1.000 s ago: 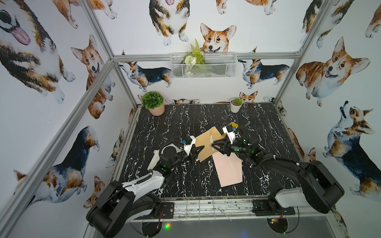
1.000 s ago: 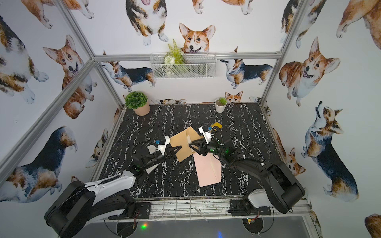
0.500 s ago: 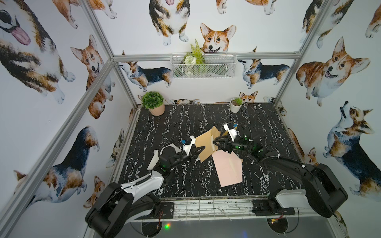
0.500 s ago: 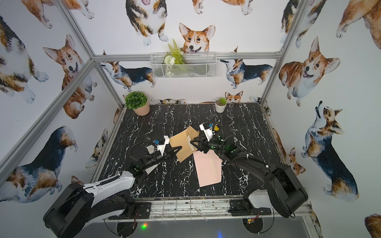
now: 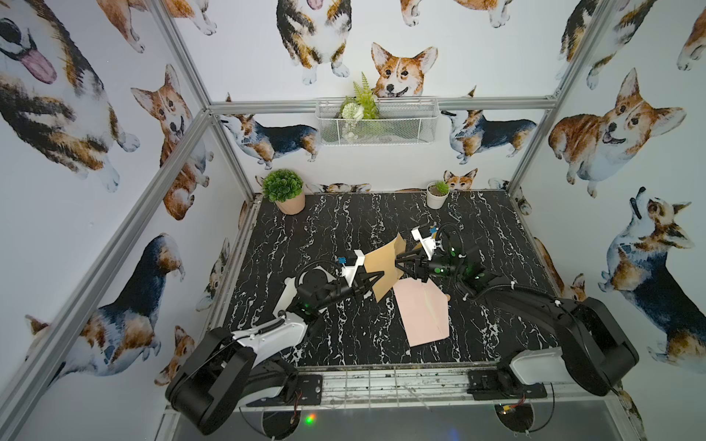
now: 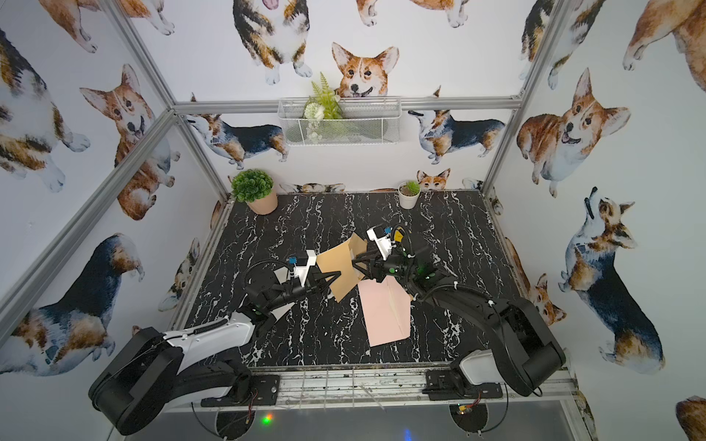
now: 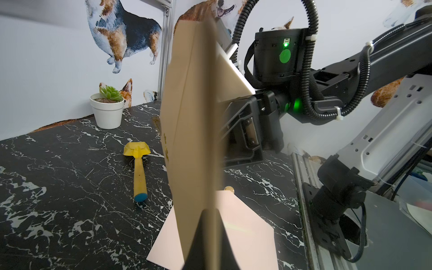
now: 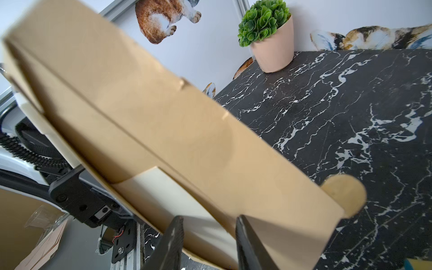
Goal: Take the letter paper out of the envelope
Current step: Take out the letter paper from the envelope.
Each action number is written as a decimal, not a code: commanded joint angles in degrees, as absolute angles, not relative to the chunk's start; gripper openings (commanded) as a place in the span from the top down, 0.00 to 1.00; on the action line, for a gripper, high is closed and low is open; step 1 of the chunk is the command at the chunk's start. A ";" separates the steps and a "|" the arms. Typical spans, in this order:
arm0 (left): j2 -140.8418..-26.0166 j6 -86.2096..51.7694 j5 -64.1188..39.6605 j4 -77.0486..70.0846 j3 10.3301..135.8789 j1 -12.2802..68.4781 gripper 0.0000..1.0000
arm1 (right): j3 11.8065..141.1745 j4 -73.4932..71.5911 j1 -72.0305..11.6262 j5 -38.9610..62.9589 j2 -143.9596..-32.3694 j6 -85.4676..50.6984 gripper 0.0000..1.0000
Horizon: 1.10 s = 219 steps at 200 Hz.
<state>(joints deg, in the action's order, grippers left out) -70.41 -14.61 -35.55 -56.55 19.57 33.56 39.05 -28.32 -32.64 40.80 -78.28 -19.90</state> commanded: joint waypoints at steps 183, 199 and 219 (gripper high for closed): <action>-70.51 -14.00 -33.98 -60.03 18.99 33.66 1.00 | 38.24 -25.50 -32.43 50.68 -73.56 -21.09 0.88; -70.41 -13.97 -33.62 -59.99 18.89 33.66 1.00 | 37.97 -25.16 -32.38 49.92 -73.39 -21.09 0.97; -70.39 -13.89 -33.04 -59.94 18.72 33.66 1.00 | 37.80 -24.76 -32.29 49.14 -73.17 -21.01 1.00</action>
